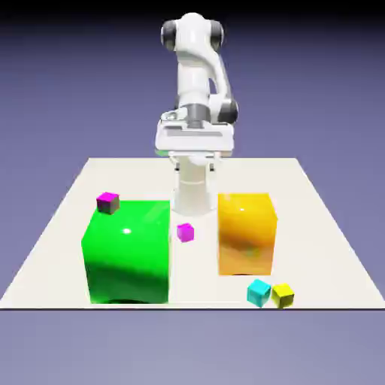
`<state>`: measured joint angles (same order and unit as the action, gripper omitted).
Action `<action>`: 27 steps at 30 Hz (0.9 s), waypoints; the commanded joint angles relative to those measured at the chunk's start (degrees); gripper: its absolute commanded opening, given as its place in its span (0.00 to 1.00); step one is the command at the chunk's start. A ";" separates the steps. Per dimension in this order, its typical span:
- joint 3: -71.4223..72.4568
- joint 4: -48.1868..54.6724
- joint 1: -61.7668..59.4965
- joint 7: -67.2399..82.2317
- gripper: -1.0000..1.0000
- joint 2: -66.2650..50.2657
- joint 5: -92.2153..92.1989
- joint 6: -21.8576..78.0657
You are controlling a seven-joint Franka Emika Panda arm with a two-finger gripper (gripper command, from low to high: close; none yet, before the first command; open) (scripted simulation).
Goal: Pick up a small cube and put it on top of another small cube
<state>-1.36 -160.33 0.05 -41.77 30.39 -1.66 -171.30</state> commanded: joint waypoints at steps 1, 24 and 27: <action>-2.08 1.34 -0.74 -0.15 0.50 -1.91 -1.30 1.71; -45.11 17.45 -14.04 -0.47 0.50 -43.78 -42.79 43.24; -47.07 15.19 -14.89 2.03 0.50 -49.03 -49.88 50.71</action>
<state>-48.42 -145.15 -14.83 -39.74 -18.64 -51.54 -120.59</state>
